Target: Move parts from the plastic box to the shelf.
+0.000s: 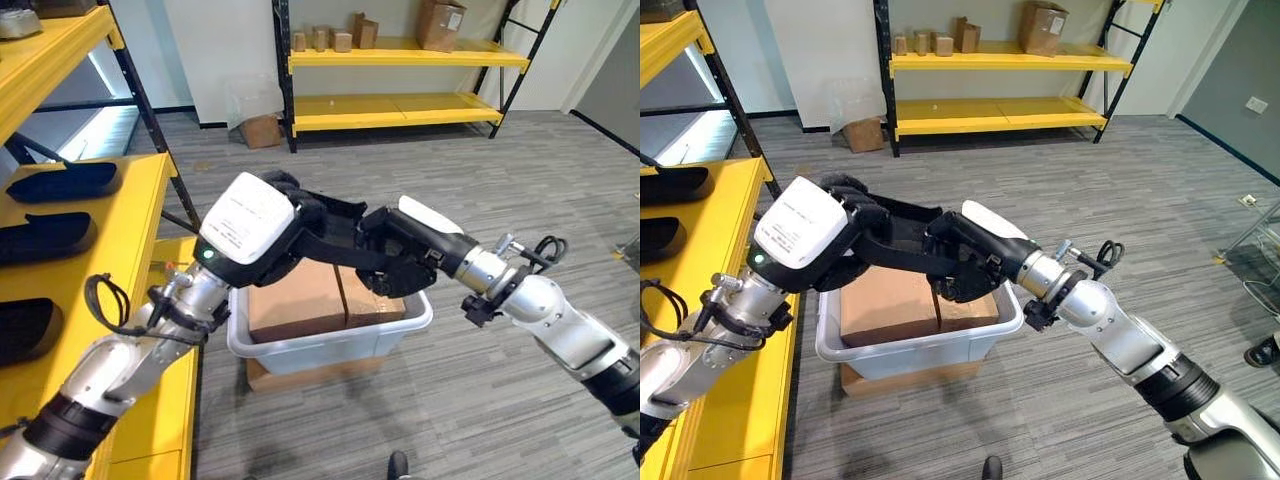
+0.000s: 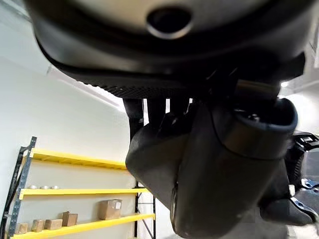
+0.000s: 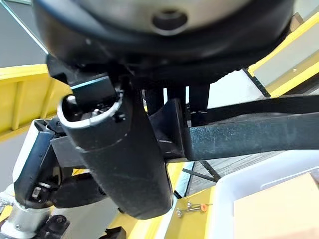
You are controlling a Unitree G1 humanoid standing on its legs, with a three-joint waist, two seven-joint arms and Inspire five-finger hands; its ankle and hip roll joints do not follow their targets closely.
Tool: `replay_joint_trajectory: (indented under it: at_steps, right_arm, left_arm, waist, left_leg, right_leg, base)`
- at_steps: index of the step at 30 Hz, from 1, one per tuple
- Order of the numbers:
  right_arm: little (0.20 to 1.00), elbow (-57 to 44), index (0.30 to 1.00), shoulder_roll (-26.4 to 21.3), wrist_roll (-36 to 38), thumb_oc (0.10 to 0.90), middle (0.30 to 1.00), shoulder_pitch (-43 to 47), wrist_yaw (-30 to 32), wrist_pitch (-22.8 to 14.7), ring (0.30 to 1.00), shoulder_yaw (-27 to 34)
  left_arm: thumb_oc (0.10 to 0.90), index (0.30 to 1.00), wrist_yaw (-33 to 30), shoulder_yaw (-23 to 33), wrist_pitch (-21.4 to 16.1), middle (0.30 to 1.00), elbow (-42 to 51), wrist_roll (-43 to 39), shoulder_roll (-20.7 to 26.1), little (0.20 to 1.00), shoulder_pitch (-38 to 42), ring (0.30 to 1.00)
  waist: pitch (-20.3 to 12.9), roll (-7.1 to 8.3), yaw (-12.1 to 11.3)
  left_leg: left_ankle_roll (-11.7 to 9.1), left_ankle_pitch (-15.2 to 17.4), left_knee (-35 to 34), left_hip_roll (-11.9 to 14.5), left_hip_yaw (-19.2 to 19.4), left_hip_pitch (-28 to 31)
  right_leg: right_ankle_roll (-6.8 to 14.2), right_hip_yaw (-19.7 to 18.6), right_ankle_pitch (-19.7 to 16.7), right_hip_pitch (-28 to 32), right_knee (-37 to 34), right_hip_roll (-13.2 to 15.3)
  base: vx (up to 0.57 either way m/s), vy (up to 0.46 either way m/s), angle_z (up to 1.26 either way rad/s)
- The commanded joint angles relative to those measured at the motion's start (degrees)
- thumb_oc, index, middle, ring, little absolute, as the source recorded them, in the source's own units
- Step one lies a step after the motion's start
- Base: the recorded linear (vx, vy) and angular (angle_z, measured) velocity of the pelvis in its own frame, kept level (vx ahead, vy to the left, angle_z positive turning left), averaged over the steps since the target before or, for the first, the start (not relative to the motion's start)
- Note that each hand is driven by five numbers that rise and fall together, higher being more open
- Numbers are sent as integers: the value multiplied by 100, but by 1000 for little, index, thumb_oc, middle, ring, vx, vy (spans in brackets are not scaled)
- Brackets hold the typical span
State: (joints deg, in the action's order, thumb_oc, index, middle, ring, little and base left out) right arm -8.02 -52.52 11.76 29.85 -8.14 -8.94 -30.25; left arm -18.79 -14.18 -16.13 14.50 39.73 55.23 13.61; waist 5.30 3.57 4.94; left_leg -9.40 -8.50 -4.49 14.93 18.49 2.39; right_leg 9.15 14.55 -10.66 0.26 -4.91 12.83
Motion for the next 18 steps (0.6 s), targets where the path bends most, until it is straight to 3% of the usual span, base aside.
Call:
replay_joint_trajectory:
  at_steps: [1,14,15,16,18]
  right_arm:
    - [300,-639,300,423,357,400,300,750,394,-617,300,388]
    - [300,-641,300,549,327,400,300,648,456,-615,300,494]
    - [495,-623,495,590,343,539,495,602,480,-623,495,536]
    - [1000,-644,1000,609,381,900,1000,562,488,-627,1000,589]
    - [1000,-674,1000,714,491,900,1000,422,571,-657,1000,779]
  left_arm:
    - [400,300,-401,-308,-317,300,478,-290,-293,300,1164,300]
    - [400,300,-340,-290,-338,300,498,-351,-275,300,1040,300]
    - [400,300,-344,-263,-334,300,495,-361,-288,300,996,300]
    - [400,300,-337,-230,-336,300,496,-371,-284,300,944,300]
    - [400,300,-343,-147,-325,300,473,-395,-337,300,825,300]
  waist:
    - [-367,16,-22]
    - [-351,-8,-31]
    - [-350,-10,-33]
    - [-351,-17,-33]
    - [-346,-43,-27]
  left_leg:
    - [-192,260,-51,311,-91,254]
    - [-180,266,-50,300,-100,266]
    - [-180,265,-50,300,-99,270]
    - [-180,263,-50,307,-105,271]
    - [-179,257,-49,310,-100,277]
  right_leg:
    - [527,254,315,338,182,432]
    - [517,230,338,343,191,431]
    - [516,234,343,349,191,428]
    - [512,240,351,357,191,422]
    - [505,241,361,364,197,408]
  base:
    - [0,0,0]
    - [0,0,0]
    - [0,0,0]
    - [0,0,0]
    - [0,0,0]
